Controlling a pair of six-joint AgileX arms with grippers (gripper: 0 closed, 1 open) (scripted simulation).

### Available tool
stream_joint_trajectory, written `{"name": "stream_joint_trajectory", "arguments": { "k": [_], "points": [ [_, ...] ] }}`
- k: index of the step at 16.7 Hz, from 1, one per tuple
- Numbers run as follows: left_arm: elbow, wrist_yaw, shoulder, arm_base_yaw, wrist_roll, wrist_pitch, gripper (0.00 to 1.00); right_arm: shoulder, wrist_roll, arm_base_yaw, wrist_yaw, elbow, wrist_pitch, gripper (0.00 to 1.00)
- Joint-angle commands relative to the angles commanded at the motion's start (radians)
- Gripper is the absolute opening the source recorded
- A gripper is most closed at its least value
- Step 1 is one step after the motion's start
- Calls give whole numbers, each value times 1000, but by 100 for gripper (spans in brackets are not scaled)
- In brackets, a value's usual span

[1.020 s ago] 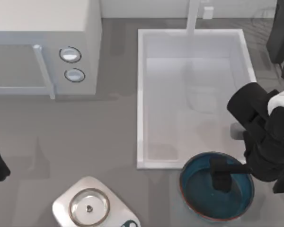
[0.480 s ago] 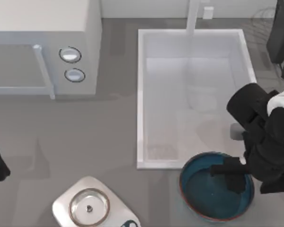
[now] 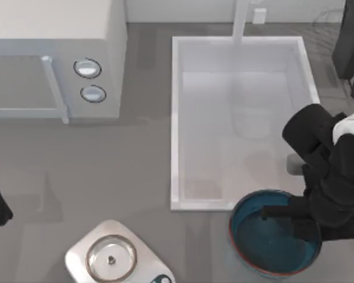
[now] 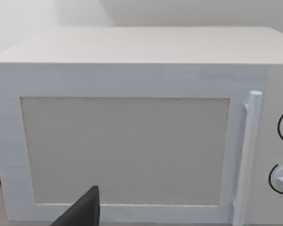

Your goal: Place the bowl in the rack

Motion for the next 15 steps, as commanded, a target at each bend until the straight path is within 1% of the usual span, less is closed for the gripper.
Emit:
{"name": "stream_joint_trajectory", "arguments": {
  "k": [6,8,11,15],
  "points": [
    [0,0,0,0,0,0,100,-2,0,0,1,3,-3,0],
    [0,0,0,0,0,0,100,-5,0,0,1,37,-38,0],
    [0,0,0,0,0,0,100,-16,1,0,2,149,-165,0],
    [0,0,0,0,0,0,100,-39,2,-1,2,352,-405,0]
  ]
}}
